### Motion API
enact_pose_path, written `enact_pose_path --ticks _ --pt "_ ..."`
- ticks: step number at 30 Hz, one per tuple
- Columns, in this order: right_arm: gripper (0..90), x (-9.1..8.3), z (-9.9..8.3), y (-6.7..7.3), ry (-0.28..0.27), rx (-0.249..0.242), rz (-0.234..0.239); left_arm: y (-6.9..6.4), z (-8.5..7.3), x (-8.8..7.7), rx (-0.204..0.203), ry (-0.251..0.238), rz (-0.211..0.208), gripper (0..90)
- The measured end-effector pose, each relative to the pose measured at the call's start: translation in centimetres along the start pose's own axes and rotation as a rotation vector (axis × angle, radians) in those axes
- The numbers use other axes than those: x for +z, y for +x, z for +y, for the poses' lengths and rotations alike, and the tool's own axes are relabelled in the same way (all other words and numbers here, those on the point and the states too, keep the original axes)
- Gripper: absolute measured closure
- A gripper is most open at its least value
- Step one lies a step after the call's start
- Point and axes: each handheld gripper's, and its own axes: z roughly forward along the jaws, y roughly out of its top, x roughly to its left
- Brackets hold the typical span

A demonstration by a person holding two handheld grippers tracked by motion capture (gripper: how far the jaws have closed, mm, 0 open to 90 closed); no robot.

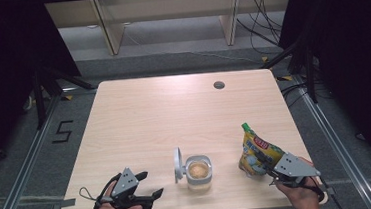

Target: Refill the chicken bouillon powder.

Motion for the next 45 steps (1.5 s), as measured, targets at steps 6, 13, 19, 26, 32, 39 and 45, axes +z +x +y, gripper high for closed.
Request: enact_pose_path --ticks 6,13,19,26,32,39,45 --pt "57.0 -0.7 0.1 -0.1 0.010 0.026 -0.039 0.0 0.0 0.0 0.001 0.001 0.000 21.9" --pt "43.8 -1.9 0.1 0.5 0.003 0.109 -0.035 -0.1 0.0 0.0 -0.024 0.001 0.002 21.9" --pt "35.0 -2.4 -0.5 0.9 0.048 0.182 -0.027 -0.1 0.0 -0.1 -0.018 0.003 0.004 21.9" --pt "29.6 -3.0 -1.0 1.4 0.100 0.232 -0.002 -0.1 0.1 -0.1 -0.029 -0.005 -0.001 21.9" --pt "28.9 -3.7 -1.5 1.7 0.126 0.261 0.004 0.1 0.2 -0.1 -0.002 -0.009 0.001 21.8" --pt "26.7 -4.3 -1.9 2.1 0.155 0.291 0.013 0.0 0.2 -0.1 -0.017 -0.021 -0.001 21.9" --pt "18.5 -4.5 -2.4 2.2 0.181 0.319 0.019 -0.2 0.2 -0.1 -0.039 -0.024 -0.001 21.7"
